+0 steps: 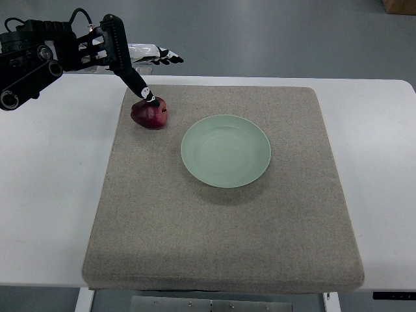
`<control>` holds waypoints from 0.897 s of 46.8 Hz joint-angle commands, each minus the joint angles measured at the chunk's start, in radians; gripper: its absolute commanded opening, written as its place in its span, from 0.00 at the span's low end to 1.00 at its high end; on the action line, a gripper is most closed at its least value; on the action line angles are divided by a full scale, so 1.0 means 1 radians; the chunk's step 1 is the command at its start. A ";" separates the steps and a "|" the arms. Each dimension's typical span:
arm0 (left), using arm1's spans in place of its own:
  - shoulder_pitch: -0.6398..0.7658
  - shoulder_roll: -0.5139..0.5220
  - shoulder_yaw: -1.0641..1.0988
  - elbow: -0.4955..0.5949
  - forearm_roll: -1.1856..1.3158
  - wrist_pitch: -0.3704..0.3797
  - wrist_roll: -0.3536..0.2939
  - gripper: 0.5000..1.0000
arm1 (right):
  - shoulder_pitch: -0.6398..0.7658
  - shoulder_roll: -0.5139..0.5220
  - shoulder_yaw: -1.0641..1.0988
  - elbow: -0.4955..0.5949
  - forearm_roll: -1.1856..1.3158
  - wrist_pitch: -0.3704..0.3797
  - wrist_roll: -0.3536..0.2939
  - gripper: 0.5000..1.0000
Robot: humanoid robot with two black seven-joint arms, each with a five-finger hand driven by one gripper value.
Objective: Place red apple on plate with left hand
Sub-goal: 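Swing the left hand over the red apple and lower fingers onto it, then close the left hand fingers around the red apple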
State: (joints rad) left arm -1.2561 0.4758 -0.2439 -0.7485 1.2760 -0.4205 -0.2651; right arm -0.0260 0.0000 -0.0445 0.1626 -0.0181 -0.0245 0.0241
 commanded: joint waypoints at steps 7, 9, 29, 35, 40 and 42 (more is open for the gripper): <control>0.009 -0.002 0.000 -0.031 0.151 0.003 -0.045 0.98 | 0.000 0.000 0.000 0.000 0.000 0.000 0.000 0.93; 0.010 0.000 0.002 -0.049 0.157 0.003 -0.045 0.98 | 0.000 0.000 0.000 0.000 0.000 0.000 -0.001 0.93; 0.012 0.017 0.100 -0.062 0.160 0.046 -0.045 0.98 | 0.000 0.000 0.000 0.000 0.000 0.000 -0.001 0.93; 0.018 0.012 0.100 -0.040 0.158 0.071 -0.043 0.99 | 0.000 0.000 0.000 0.000 0.000 0.000 0.000 0.92; 0.020 0.007 0.100 -0.011 0.148 0.072 -0.043 0.99 | 0.000 0.000 0.000 0.000 0.000 0.000 0.000 0.93; 0.020 0.007 0.098 -0.002 0.146 0.071 -0.043 0.99 | 0.000 0.000 0.000 0.000 0.000 0.000 0.000 0.93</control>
State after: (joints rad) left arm -1.2366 0.4842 -0.1441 -0.7652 1.4279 -0.3491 -0.3082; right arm -0.0260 0.0000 -0.0445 0.1626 -0.0184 -0.0245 0.0243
